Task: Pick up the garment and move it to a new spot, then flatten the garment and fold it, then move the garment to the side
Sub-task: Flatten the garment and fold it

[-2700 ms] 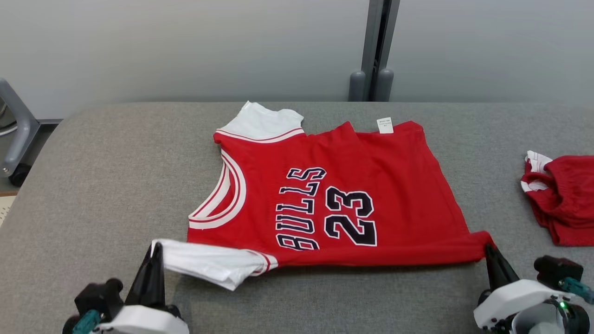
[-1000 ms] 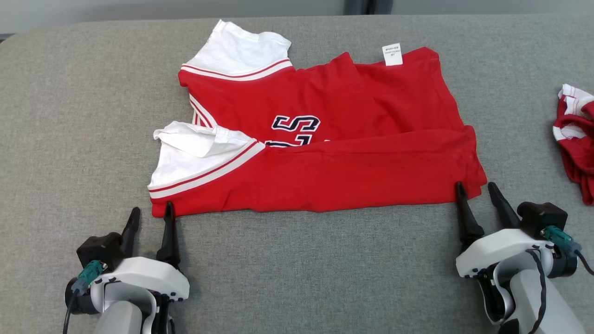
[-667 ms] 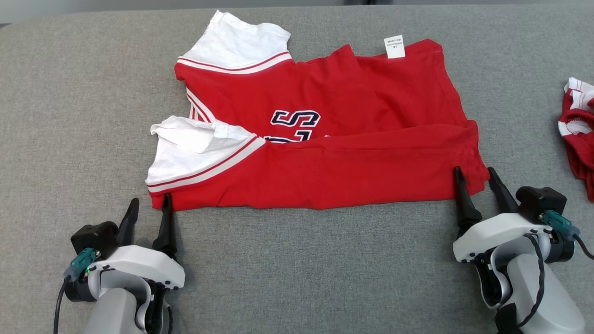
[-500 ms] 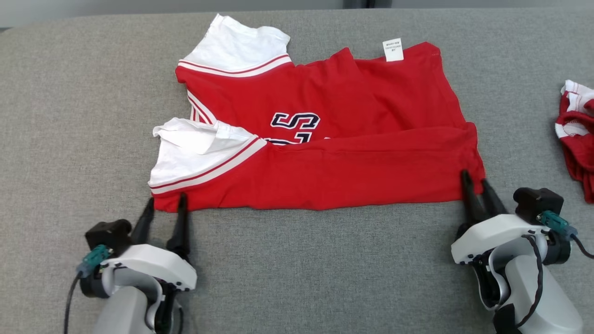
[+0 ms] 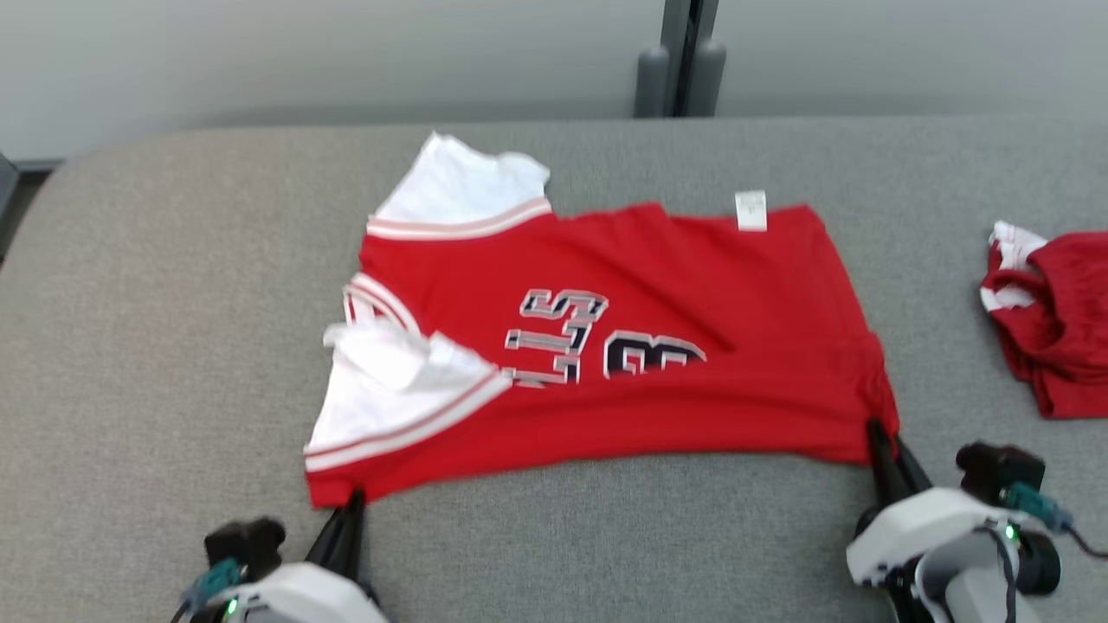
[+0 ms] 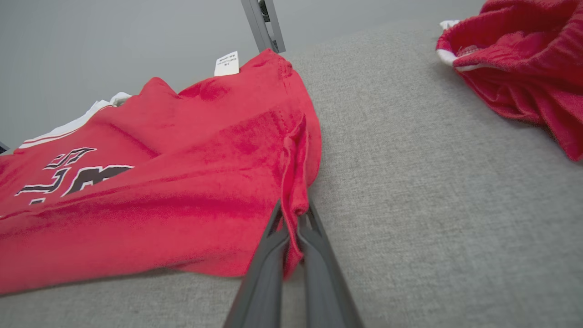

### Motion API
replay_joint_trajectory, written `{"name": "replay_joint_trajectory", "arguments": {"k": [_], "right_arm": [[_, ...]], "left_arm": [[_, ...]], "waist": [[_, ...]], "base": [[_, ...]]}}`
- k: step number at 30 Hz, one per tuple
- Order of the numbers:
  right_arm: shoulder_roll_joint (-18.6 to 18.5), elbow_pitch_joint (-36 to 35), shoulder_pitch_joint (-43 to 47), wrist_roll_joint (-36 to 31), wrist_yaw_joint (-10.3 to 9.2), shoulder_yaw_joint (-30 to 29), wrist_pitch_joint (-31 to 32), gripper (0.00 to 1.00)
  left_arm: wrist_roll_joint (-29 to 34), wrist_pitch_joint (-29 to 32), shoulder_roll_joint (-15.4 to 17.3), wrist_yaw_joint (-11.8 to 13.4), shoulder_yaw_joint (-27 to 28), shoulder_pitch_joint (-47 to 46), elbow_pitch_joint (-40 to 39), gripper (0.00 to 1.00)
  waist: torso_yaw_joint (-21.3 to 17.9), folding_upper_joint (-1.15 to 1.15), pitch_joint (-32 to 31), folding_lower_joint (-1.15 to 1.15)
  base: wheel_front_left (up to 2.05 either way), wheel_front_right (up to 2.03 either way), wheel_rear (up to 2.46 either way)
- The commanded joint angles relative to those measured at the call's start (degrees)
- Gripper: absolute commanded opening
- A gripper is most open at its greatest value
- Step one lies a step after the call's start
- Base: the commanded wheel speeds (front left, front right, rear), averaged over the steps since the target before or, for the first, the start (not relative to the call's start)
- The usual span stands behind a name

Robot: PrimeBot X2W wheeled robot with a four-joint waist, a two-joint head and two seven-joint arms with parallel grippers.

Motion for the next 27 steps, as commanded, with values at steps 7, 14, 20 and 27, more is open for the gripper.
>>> {"name": "replay_joint_trajectory", "arguments": {"k": [7, 14, 20, 27], "right_arm": [[-0.7, 0.7, 5.9, 1.0, -0.03, 0.2, 0.0, 0.0], [-1.3, -0.8, 2.8, -1.1, -0.02, -2.6, 0.0, 1.0], [-2.6, 0.5, -8.4, -4.8, -0.02, -0.8, 0.0, 1.0], [-3.5, 8.9, -21.1, -8.0, -0.02, -0.3, 0.9, 1.0]], "left_arm": [[2.7, 0.2, 1.1, 0.1, 3.5, 6.4, -0.9, 0.0], [4.9, 0.2, 0.4, 0.4, 6.3, 4.7, -5.9, 1.0], [9.5, 0.2, 0.4, 2.0, 7.3, -4.5, -7.7, 1.0], [12.5, 0.2, 0.8, 2.5, 6.0, -16.2, -3.1, 1.0]], "waist": [[0.7, 0.0, -6.0, 0.0], [0.8, 0.0, -2.4, 0.0], [0.7, 0.0, 2.8, 0.0], [0.7, 0.0, 7.3, 0.0]], "base": [[0.0, 0.0, 0.0], [0.0, 0.0, 0.0], [0.0, 0.0, 0.0], [0.0, 0.0, 0.0]]}}
